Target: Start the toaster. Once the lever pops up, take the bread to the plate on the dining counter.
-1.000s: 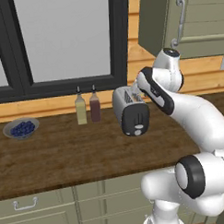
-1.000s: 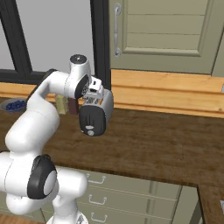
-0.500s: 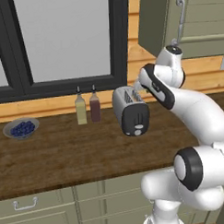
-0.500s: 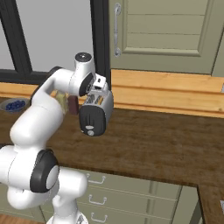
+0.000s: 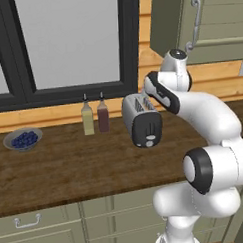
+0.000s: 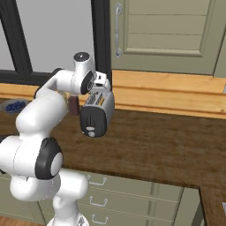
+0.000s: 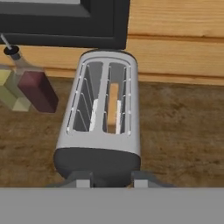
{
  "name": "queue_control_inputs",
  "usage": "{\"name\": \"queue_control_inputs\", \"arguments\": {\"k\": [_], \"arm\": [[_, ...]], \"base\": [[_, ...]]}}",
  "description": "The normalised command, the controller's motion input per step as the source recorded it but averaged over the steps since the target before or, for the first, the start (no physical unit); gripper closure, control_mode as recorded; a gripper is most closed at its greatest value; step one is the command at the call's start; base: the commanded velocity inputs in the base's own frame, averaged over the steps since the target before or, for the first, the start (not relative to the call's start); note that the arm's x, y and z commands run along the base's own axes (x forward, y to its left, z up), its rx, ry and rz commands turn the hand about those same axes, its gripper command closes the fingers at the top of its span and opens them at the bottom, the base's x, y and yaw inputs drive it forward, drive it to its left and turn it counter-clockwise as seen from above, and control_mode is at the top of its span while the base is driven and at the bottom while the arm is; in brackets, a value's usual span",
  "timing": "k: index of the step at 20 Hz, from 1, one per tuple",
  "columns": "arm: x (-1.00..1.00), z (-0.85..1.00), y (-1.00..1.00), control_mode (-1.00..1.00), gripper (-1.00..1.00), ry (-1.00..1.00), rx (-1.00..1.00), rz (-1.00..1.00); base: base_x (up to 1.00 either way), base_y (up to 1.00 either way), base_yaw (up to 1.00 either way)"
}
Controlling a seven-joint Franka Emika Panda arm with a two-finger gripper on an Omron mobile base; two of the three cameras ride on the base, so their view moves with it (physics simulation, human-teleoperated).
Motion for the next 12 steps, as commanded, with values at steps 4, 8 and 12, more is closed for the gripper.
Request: {"name": "queue_control_inputs", "arguments": {"k": [4,8,12], "arm": [[0.19,-0.06,0.04,-1.00,-1.00,0.00,-0.07,0.01],[0.20,-0.21,0.18,-1.00,-1.00,0.00,-0.10,0.02],[0.10,-0.17,0.09,-1.00,-1.00,0.00,-0.06,0.01]], "base": [[0.00,0.00,0.00],[0.00,0.00,0.00],[0.00,0.00,0.00]]}}
